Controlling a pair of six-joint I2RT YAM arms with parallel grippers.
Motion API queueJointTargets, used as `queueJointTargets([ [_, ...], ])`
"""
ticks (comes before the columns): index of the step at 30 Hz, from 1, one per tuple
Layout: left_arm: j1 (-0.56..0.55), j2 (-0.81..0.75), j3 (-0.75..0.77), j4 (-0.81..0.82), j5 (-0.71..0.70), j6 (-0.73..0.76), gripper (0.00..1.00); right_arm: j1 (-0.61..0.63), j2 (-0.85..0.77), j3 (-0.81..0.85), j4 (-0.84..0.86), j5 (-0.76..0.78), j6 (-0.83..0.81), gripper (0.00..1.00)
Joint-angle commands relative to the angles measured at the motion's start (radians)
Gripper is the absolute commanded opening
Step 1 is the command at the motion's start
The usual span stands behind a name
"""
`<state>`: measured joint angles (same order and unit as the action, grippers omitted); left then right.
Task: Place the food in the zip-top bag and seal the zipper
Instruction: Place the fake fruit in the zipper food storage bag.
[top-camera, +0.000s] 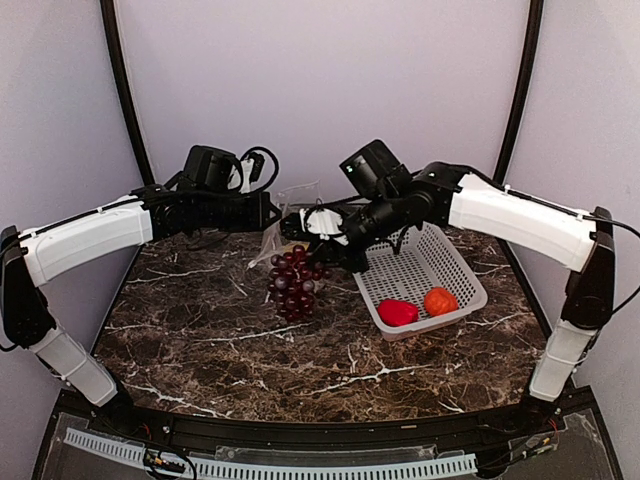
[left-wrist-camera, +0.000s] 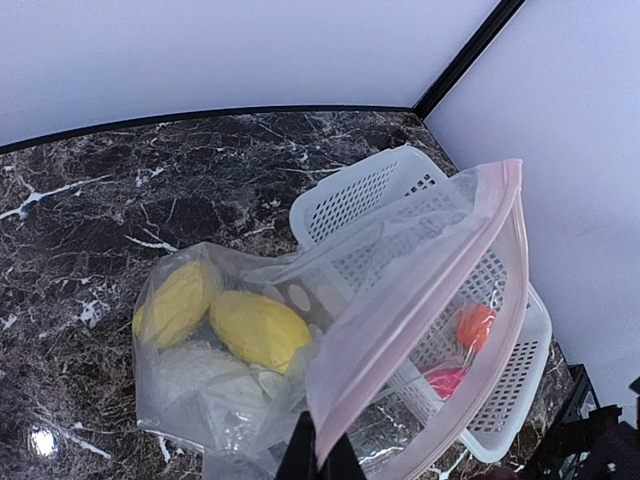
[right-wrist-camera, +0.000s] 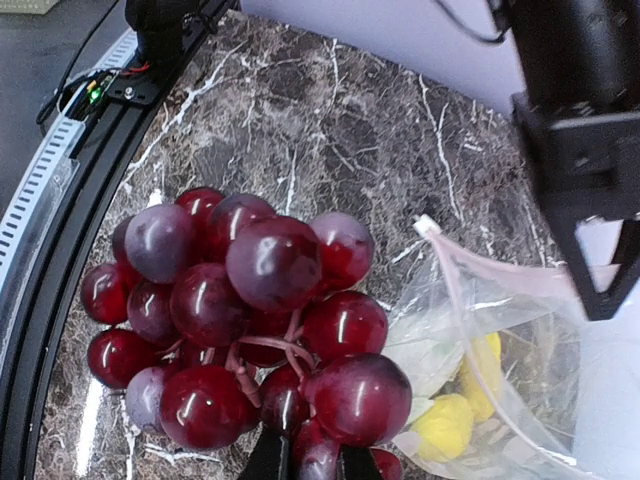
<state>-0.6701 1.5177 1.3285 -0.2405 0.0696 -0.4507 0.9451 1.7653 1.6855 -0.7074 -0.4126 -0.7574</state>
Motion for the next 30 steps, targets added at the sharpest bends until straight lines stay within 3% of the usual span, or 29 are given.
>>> queueJointTargets([
  [1, 0.007, -0.025, 0.019, -0.011, -0.005, 0.009, 0.01, -0.005, -0.032, 0.115, -0.085, -0.015, 0.035, 0.00],
  [8, 0.008, -0.023, 0.035, -0.012, 0.026, -0.003, 0.01, -0.041, -0.010, 0.276, -0.050, 0.136, 0.027, 0.00],
  [16, 0.007, -0.028, 0.057, -0.015, 0.064, -0.024, 0.01, -0.088, 0.059, 0.341, 0.078, 0.113, 0.051, 0.00],
  [30, 0.009, -0.063, 0.071, -0.025, 0.089, -0.099, 0.01, -0.111, 0.102, 0.242, 0.248, 0.261, -0.027, 0.00],
])
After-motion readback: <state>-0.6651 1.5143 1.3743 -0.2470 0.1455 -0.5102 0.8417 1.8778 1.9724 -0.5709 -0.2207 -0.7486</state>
